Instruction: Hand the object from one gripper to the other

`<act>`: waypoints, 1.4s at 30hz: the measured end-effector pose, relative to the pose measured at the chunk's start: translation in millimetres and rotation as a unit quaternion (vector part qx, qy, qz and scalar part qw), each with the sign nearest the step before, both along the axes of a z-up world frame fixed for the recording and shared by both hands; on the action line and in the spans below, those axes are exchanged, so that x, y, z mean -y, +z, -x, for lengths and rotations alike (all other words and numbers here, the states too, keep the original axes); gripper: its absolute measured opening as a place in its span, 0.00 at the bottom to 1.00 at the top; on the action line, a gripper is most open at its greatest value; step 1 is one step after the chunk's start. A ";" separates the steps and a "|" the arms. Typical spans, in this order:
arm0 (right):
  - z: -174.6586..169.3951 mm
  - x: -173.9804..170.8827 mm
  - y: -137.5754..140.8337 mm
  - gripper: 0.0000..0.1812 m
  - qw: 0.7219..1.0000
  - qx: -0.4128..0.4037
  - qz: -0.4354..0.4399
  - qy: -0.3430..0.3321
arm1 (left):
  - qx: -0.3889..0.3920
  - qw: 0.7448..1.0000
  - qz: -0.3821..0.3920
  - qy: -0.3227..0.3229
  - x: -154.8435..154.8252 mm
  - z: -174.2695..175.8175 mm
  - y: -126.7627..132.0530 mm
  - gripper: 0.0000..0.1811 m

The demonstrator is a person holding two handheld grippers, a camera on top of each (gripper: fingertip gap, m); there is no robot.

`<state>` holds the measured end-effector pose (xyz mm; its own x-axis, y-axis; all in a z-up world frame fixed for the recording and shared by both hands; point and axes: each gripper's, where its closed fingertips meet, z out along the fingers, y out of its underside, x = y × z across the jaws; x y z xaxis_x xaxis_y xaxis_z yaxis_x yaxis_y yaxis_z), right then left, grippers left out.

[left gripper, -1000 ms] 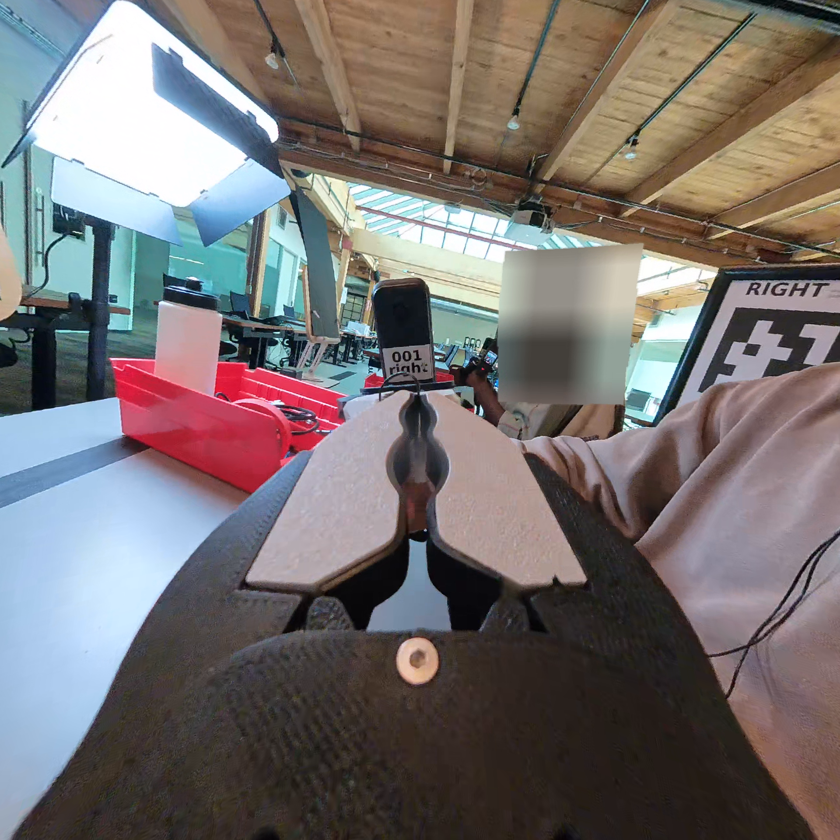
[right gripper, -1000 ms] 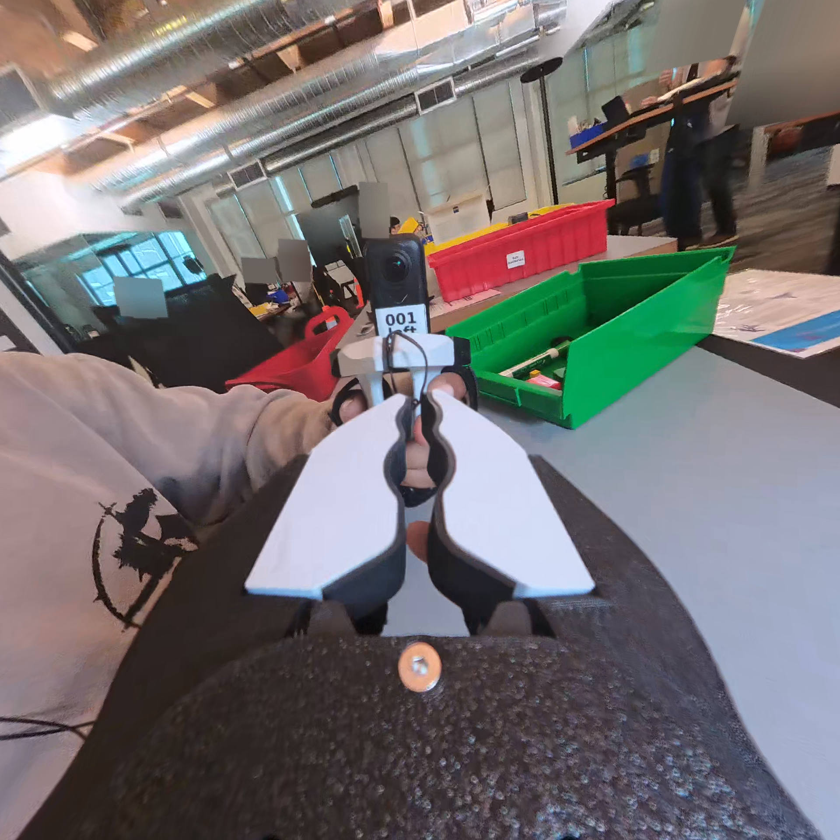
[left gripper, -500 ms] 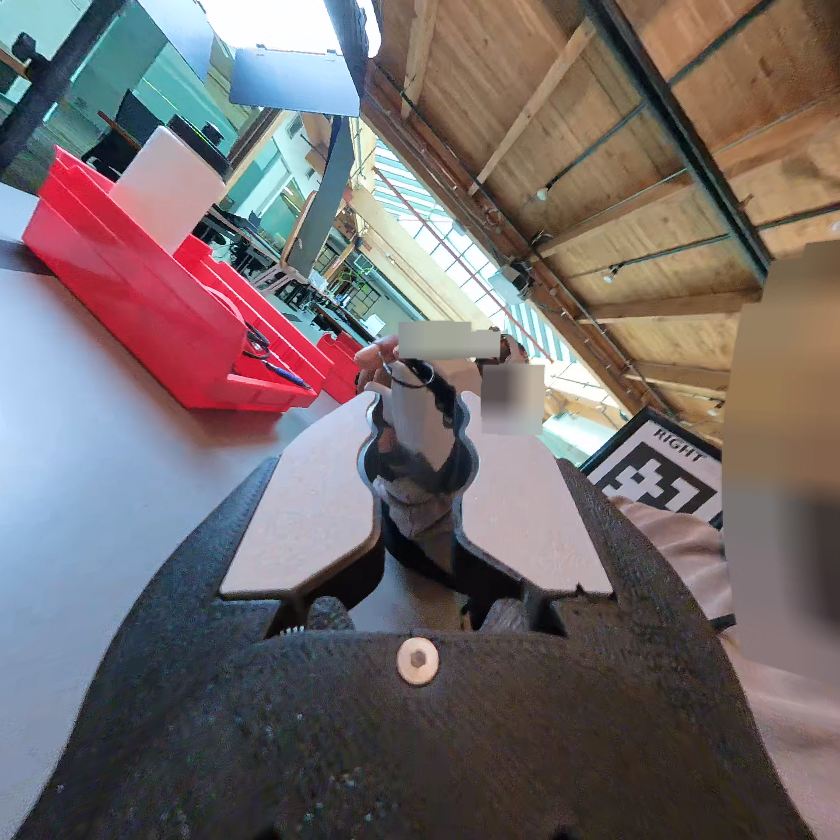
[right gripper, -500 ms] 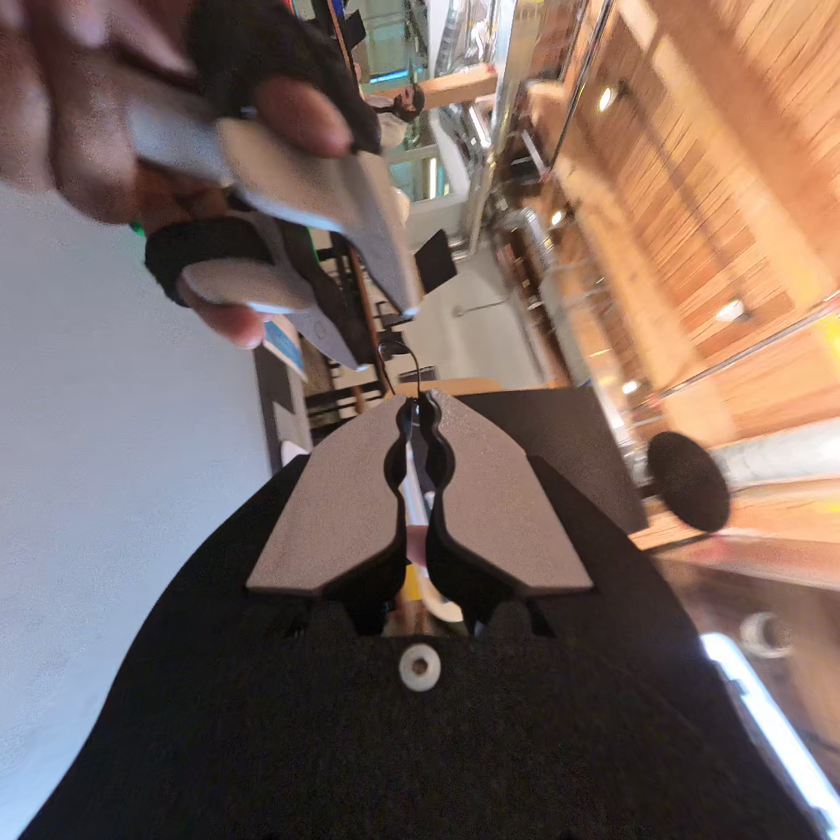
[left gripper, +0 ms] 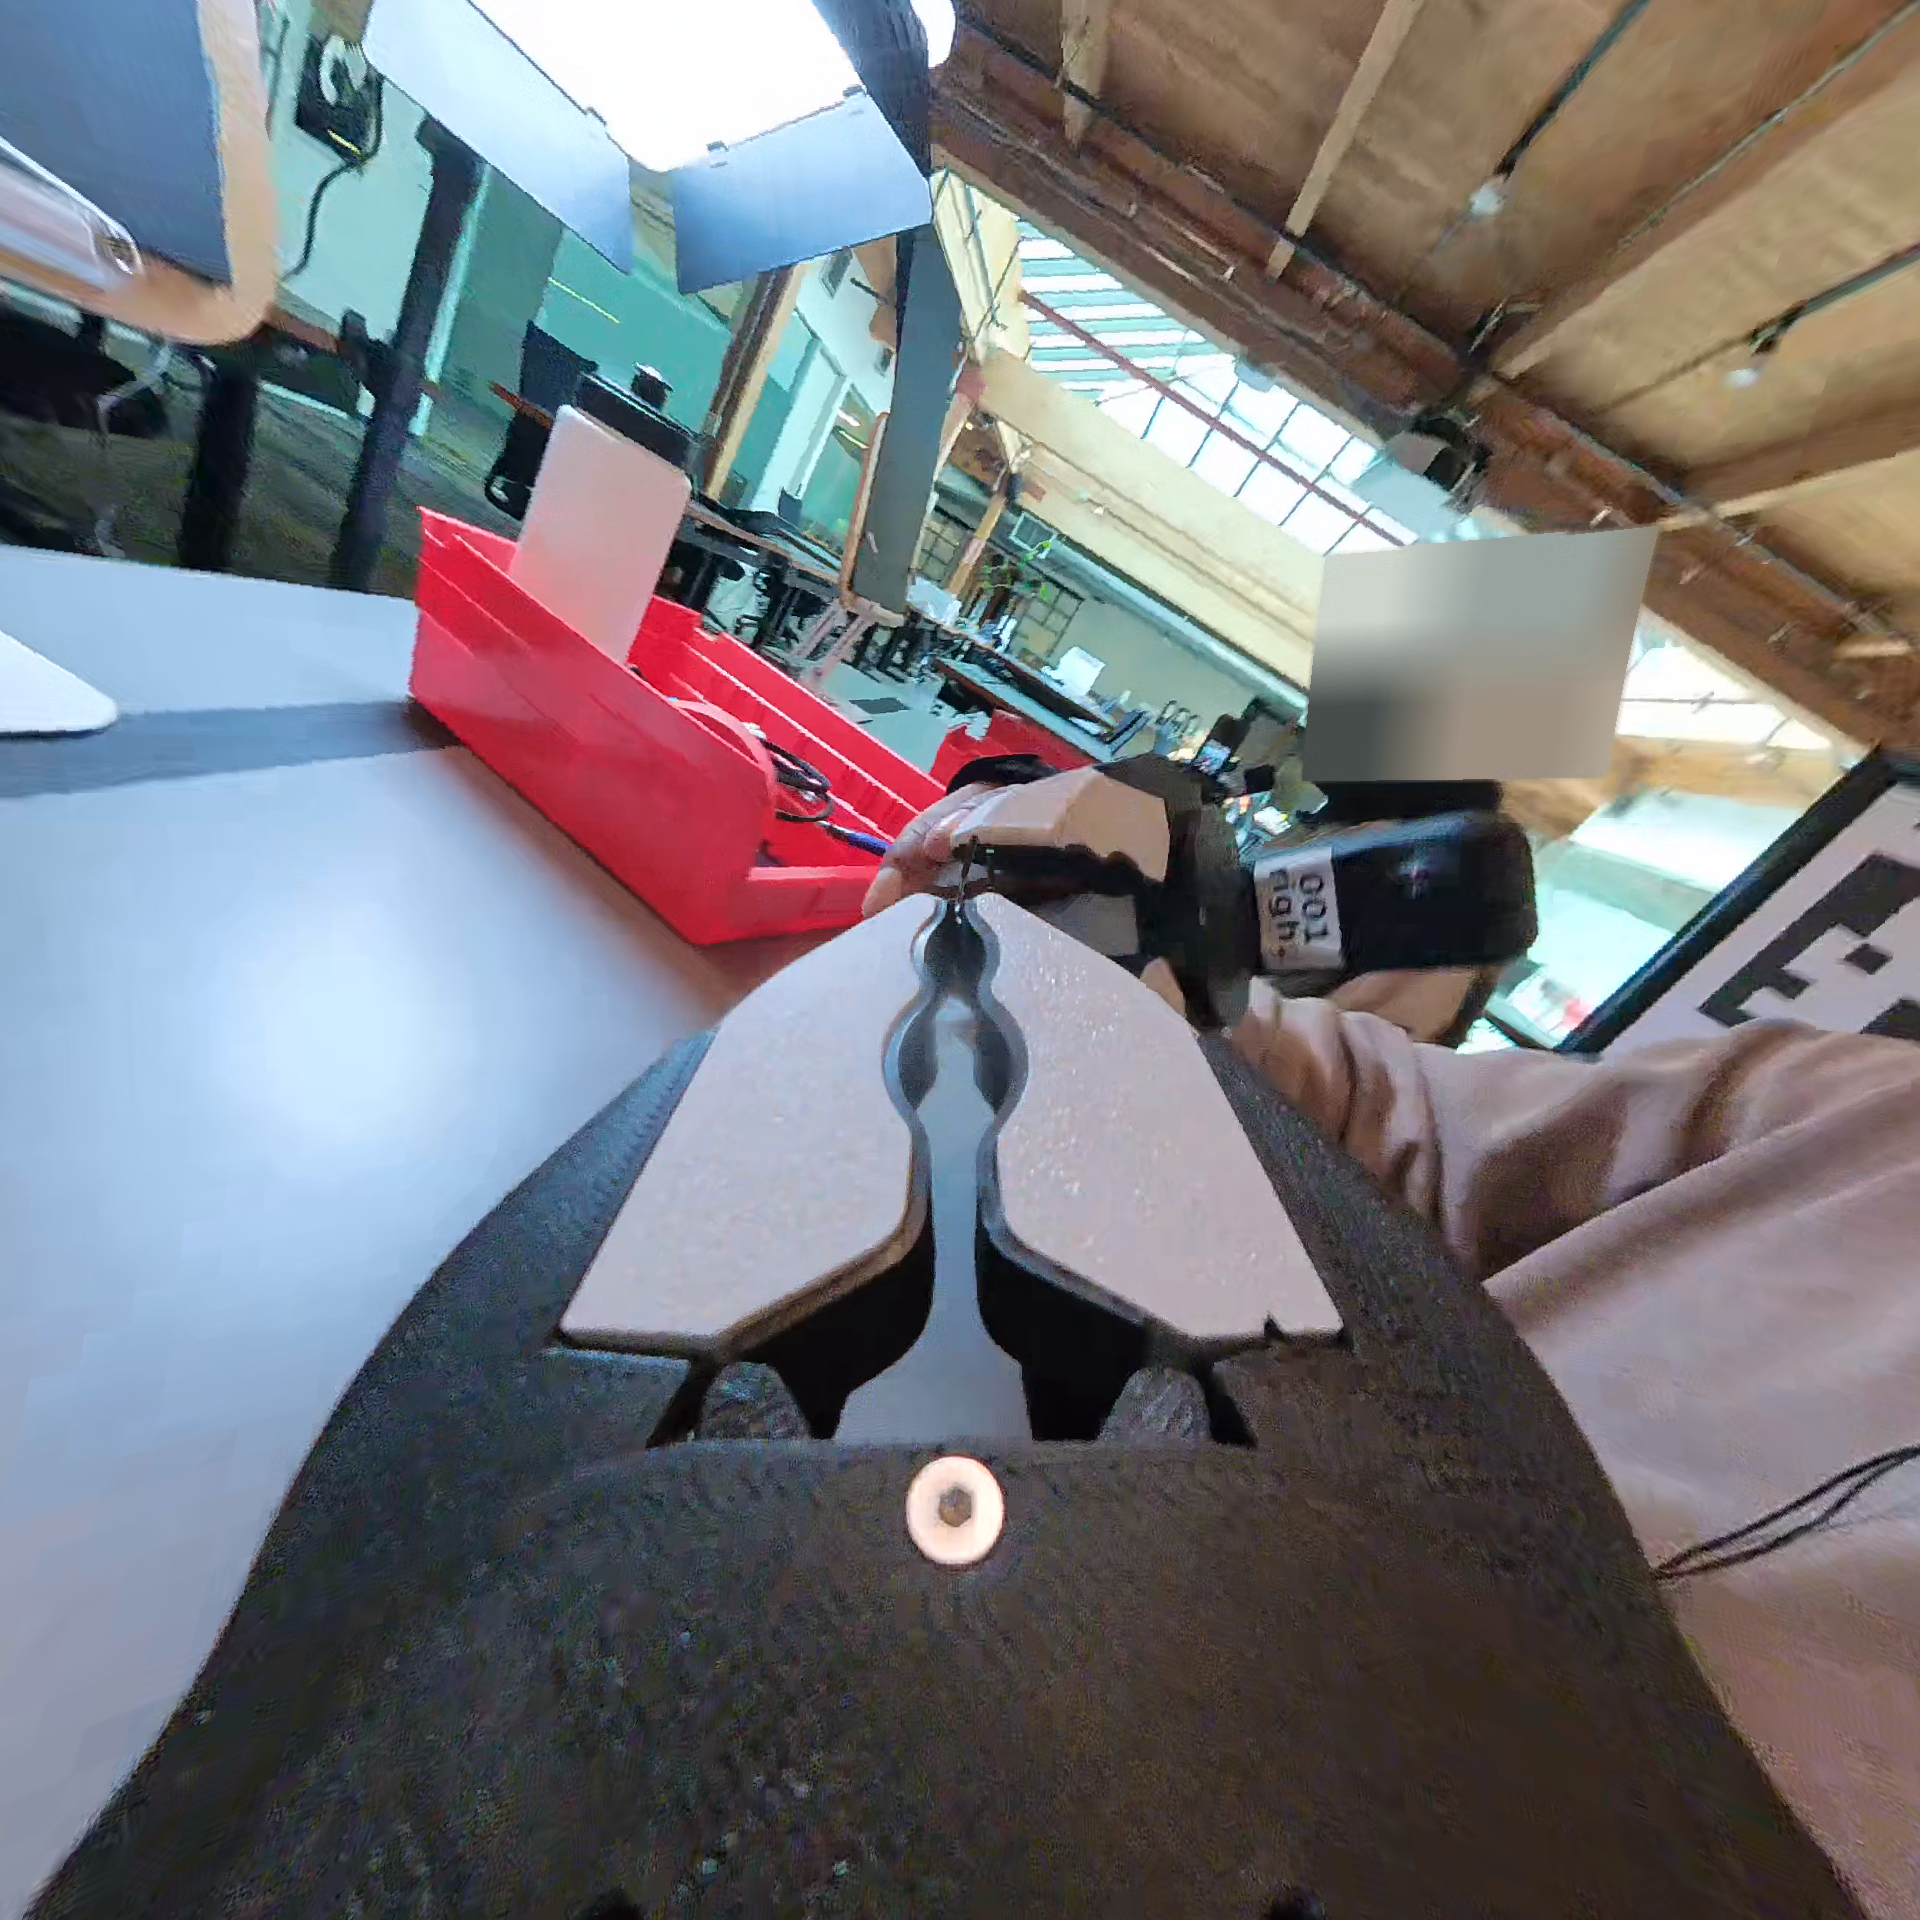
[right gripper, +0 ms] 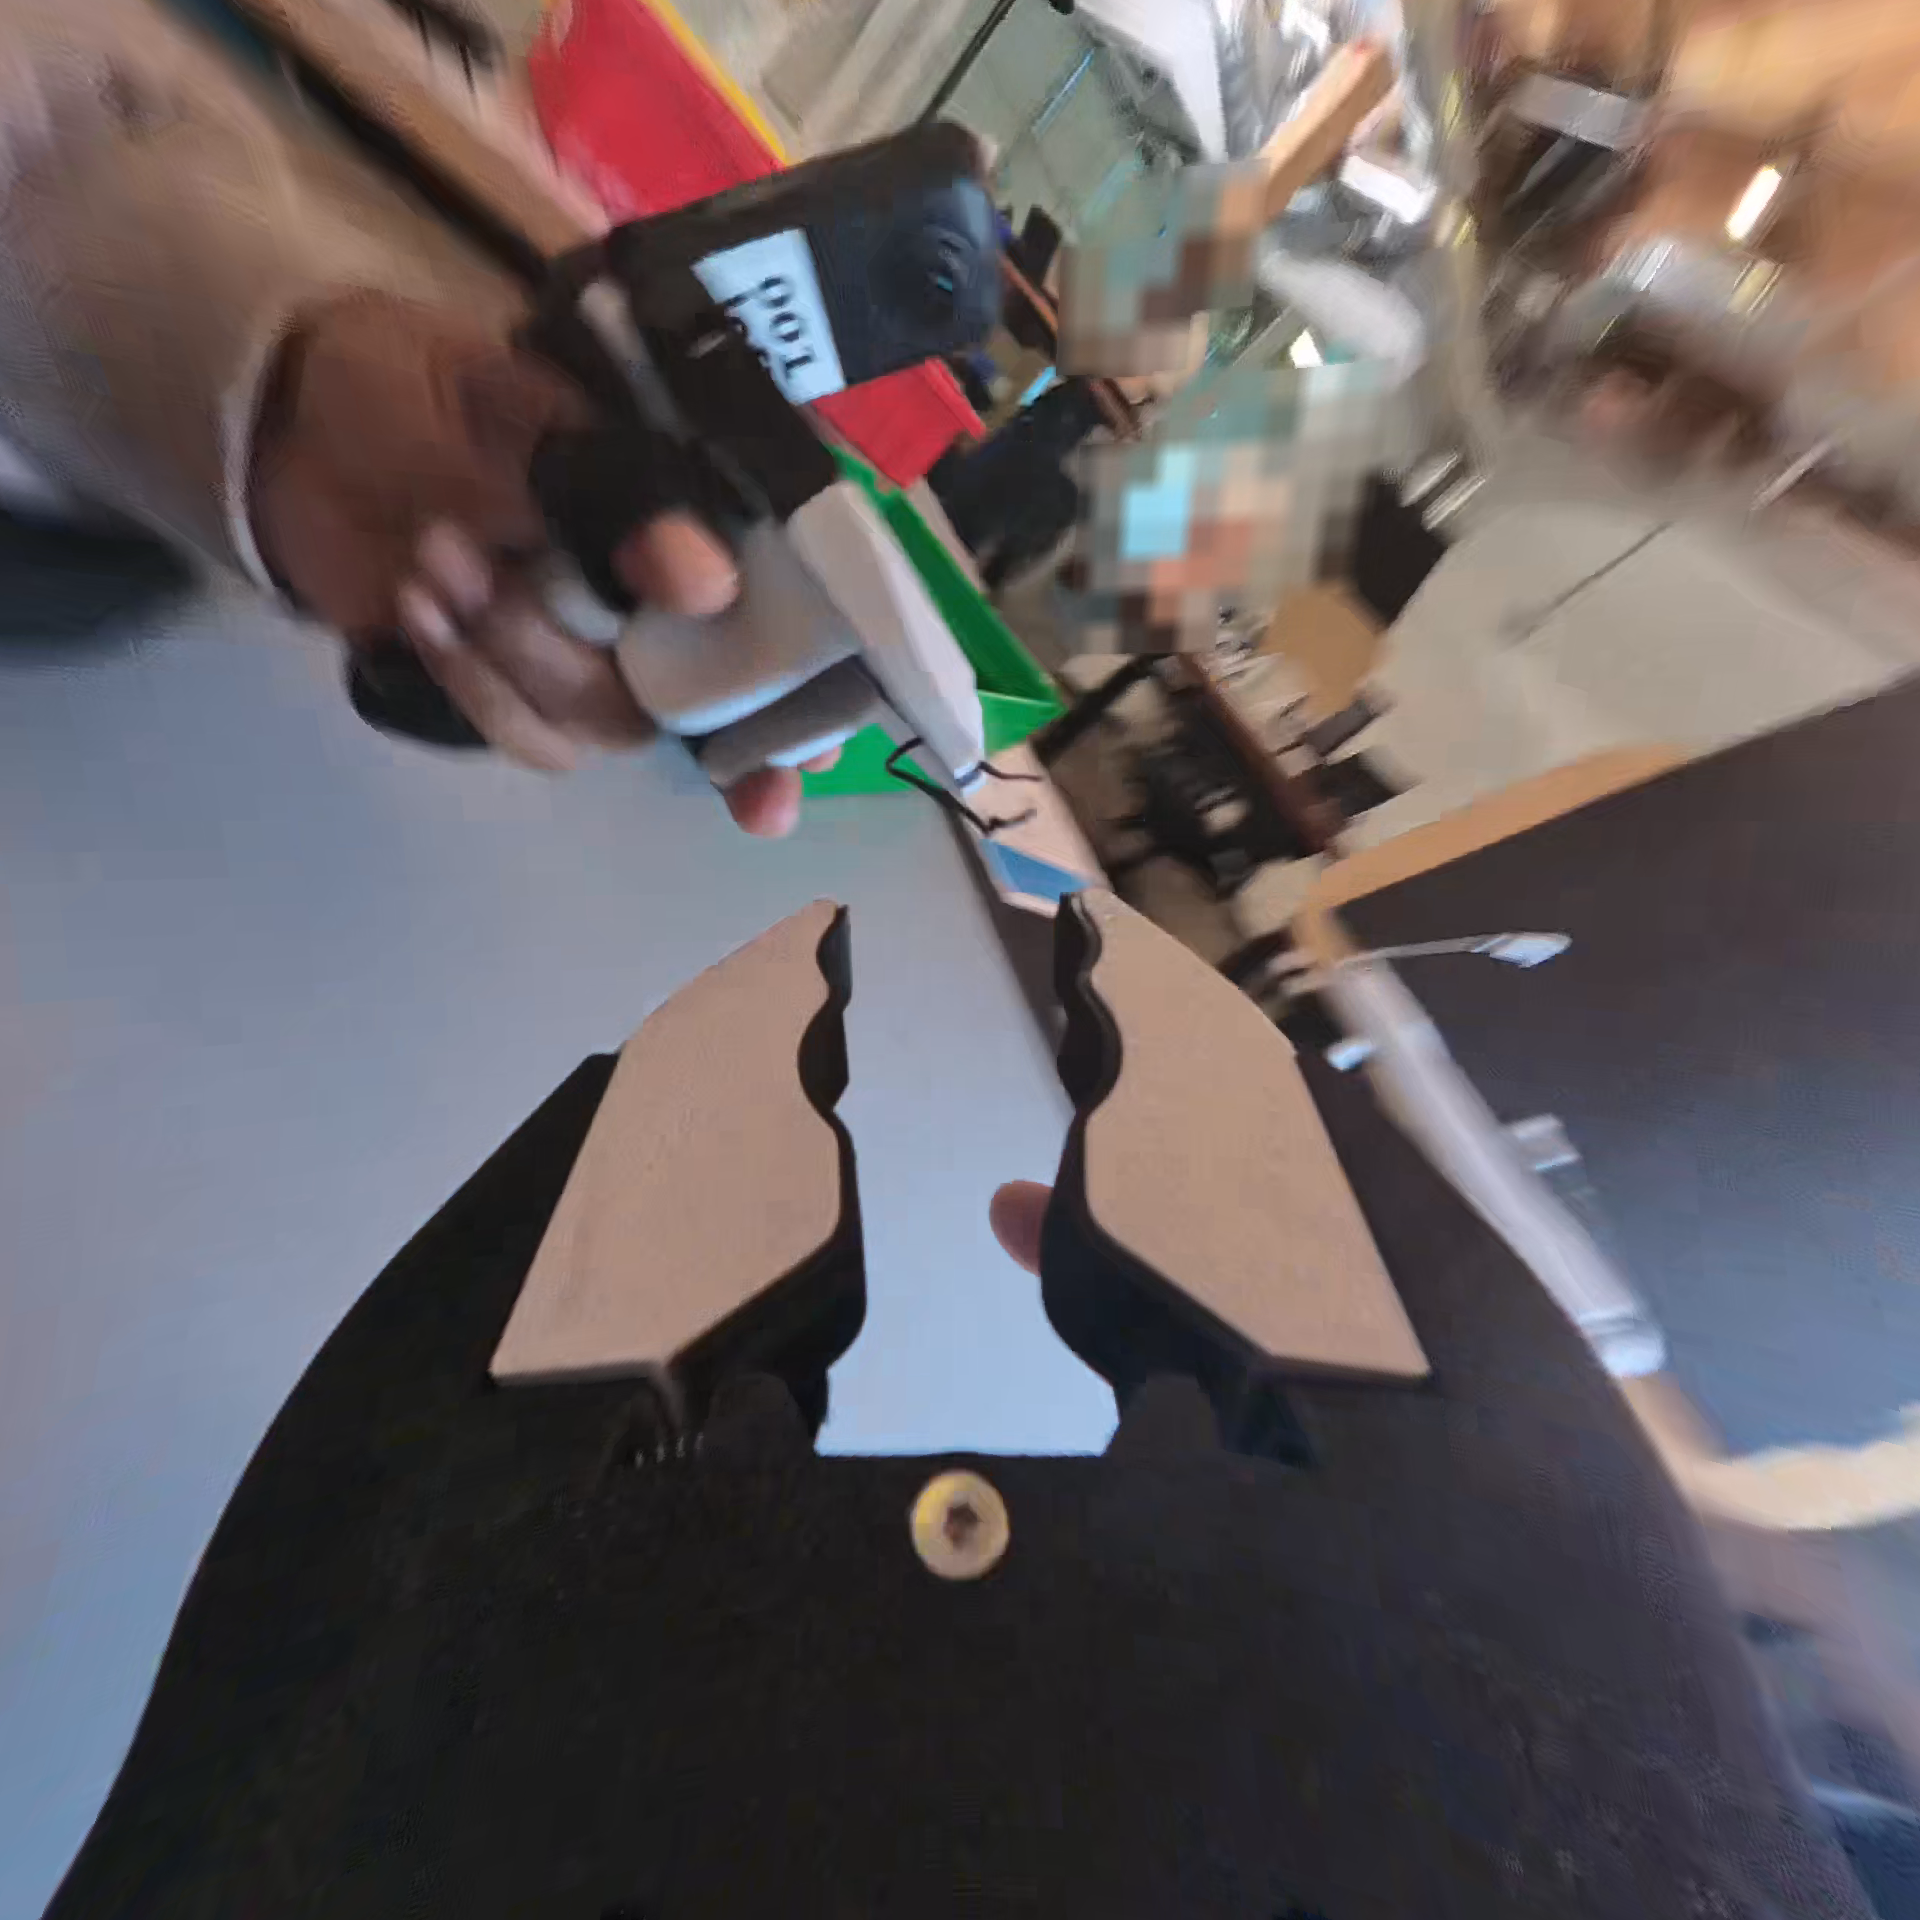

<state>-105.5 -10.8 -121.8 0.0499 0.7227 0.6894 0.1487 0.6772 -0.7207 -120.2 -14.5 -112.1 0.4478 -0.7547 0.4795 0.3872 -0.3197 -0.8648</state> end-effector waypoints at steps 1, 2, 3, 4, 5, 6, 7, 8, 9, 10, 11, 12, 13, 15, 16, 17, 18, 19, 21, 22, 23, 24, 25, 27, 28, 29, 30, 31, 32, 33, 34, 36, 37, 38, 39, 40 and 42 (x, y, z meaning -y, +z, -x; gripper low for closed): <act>-0.1 -0.6 3.0 0.20 0.996 -0.001 0.093 0.017 | -0.028 0.999 -0.027 0.013 0.9 1.2 1.6 0.01; -0.2 2.2 5.1 0.21 0.982 0.001 0.184 0.046 | -0.053 0.997 -0.055 0.024 2.3 1.2 3.7 0.00; 0.1 4.5 8.1 0.21 0.960 -0.001 0.269 0.070 | -0.076 0.993 -0.082 0.034 4.3 -0.3 5.5 0.00; 0.8 5.9 9.9 0.19 0.936 -0.004 0.340 0.090 | -0.098 0.988 -0.108 0.040 6.9 -3.3 6.8 0.01; 1.3 11.1 10.5 0.18 0.912 -0.003 0.394 0.119 | -0.116 0.983 -0.133 0.045 10.1 -7.2 8.3 0.01; 2.1 15.5 11.1 0.17 0.889 -0.005 0.435 0.141 | -0.127 0.978 -0.157 0.046 14.2 -11.7 10.5 0.01; 2.8 19.1 11.4 0.13 0.872 -0.007 0.463 0.158 | -0.133 0.974 -0.176 0.051 17.3 -15.1 13.0 0.00; 2.7 24.0 12.4 0.09 0.859 -0.006 0.480 0.177 | -0.137 0.971 -0.189 0.060 18.6 -16.4 15.1 0.01; 2.0 28.3 14.4 0.03 0.850 -0.006 0.491 0.192 | -0.142 0.968 -0.197 0.065 19.3 -17.0 16.0 0.01; 1.1 31.2 17.1 0.01 0.846 -0.006 0.494 0.201 | -0.147 0.966 -0.201 0.066 19.6 -17.3 15.6 0.01; 0.7 32.0 18.6 0.01 0.849 -0.002 0.488 0.201 | -0.150 0.966 -0.202 0.067 19.3 -17.0 14.9 0.01; 0.4 30.6 19.2 0.01 0.860 0.001 0.473 0.191 | -0.152 0.965 -0.202 0.067 19.0 -16.6 14.0 0.00; 0.1 27.0 18.6 0.00 0.878 0.002 0.446 0.173 | -0.155 0.966 -0.197 0.065 18.1 -16.3 12.4 0.01; -0.9 14.3 17.7 0.01 0.929 -0.005 0.353 0.113 | -0.155 0.972 -0.165 0.060 13.2 -15.4 5.6 0.01; -2.0 10.2 18.2 0.01 0.952 -0.008 0.293 0.087 | -0.146 0.977 -0.145 0.051 11.7 -16.0 2.5 0.03; -2.9 5.7 18.2 0.01 0.972 -0.010 0.227 0.057 | -0.128 0.983 -0.123 0.041 10.4 -16.5 0.8 0.07; -3.6 2.8 18.3 0.01 0.987 -0.009 0.160 0.031 | -0.108 0.988 -0.102 0.031 9.2 -16.5 -0.1 0.09; -4.7 0.8 20.1 0.01 0.996 -0.013 0.092 0.007 | -0.085 0.993 -0.083 0.019 8.7 -16.4 -0.3 0.11; -7.3 -0.8 25.2 0.00 0.998 -0.025 -0.039 -0.031 | -0.029 0.999 -0.043 -0.008 7.7 -14.4 1.6 0.13; -8.1 -0.6 26.8 0.00 0.994 -0.029 -0.098 -0.046 | 0.004 1.000 -0.021 -0.022 7.0 -12.1 3.3 0.14; -8.7 0.3 27.5 0.01 0.986 -0.033 -0.154 -0.057 | 0.041 0.999 0.003 -0.034 5.6 -9.1 4.9 0.14; -8.8 1.4 26.3 0.00 0.975 -0.035 -0.211 -0.066 | 0.078 0.996 0.028 -0.045 3.7 -5.7 6.1 0.14; -8.2 3.6 22.9 0.00 0.961 -0.032 -0.266 -0.071 | 0.112 0.991 0.052 -0.056 1.9 -2.8 6.6 0.14; -5.9 6.9 14.0 0.00 0.933 -0.027 -0.350 -0.077 | 0.157 0.980 0.091 -0.079 -0.3 -0.8 4.4 0.14; -4.2 7.3 8.7 0.00 0.925 -0.021 -0.372 -0.077 | 0.163 0.977 0.105 -0.088 -0.6 -2.3 1.5 0.14; -2.7 7.3 4.2 0.01 0.919 -0.014 -0.387 -0.077 | 0.157 0.976 0.118 -0.094 -0.5 -5.2 -2.6 0.13; -1.5 7.9 1.0 0.00 0.914 -0.011 -0.398 -0.075 | 0.145 0.976 0.128 -0.100 0.2 -9.2 -6.9 0.12; -0.4 9.2 -1.9 0.00 0.911 -0.008 -0.407 -0.073 | 0.132 0.977 0.133 -0.105 1.3 -13.2 -10.3 0.12; 0.9 10.2 -5.4 0.00 0.908 -0.003 -0.413 -0.070 | 0.124 0.977 0.133 -0.109 2.6 -16.2 -11.8 0.12; 2.1 11.0 -9.0 0.00 0.906 0.003 -0.417 -0.067 | 0.118 0.978 0.132 -0.112 3.7 -18.0 -12.5 0.09; 3.0 11.3 -12.6 0.00 0.905 0.008 -0.420 -0.065 | 0.110 0.979 0.128 -0.115 5.3 -19.1 -13.1 0.05; 2.9 11.0 -14.3 0.00 0.910 0.002 -0.409 -0.062 | 0.082 0.984 0.115 -0.112 6.6 -19.9 -15.2 0.00; 2.0 10.9 -12.7 0.01 0.919 -0.005 -0.389 -0.058 | 0.069 0.987 0.102 -0.106 7.1 -19.2 -14.6 0.00; 1.1 9.3 -9.6 0.01 0.932 -0.013 -0.359 -0.057 | 0.061 0.989 0.088 -0.098 7.5 -17.8 -12.4 0.00; -0.2 7.3 -5.9 0.04 0.948 -0.022 -0.314 -0.054 | 0.058 0.992 0.072 -0.089 7.9 -15.7 -8.5 0.00; -1.9 6.2 -0.8 0.07 0.964 -0.036 -0.258 -0.046 | 0.059 0.993 0.055 -0.081 8.4 -13.1 -3.7 0.00; -3.2 6.9 5.7 0.12 0.992 -0.050 -0.112 -0.009 | 0.066 0.996 0.024 -0.062 9.8 -6.7 6.3 0.00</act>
<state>-102.3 -17.7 -116.1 0.1389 0.5493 0.8240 0.0977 0.8204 -0.5634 -113.5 -24.2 -105.8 0.2831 -0.7756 0.5643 0.4513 -0.4114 -0.7919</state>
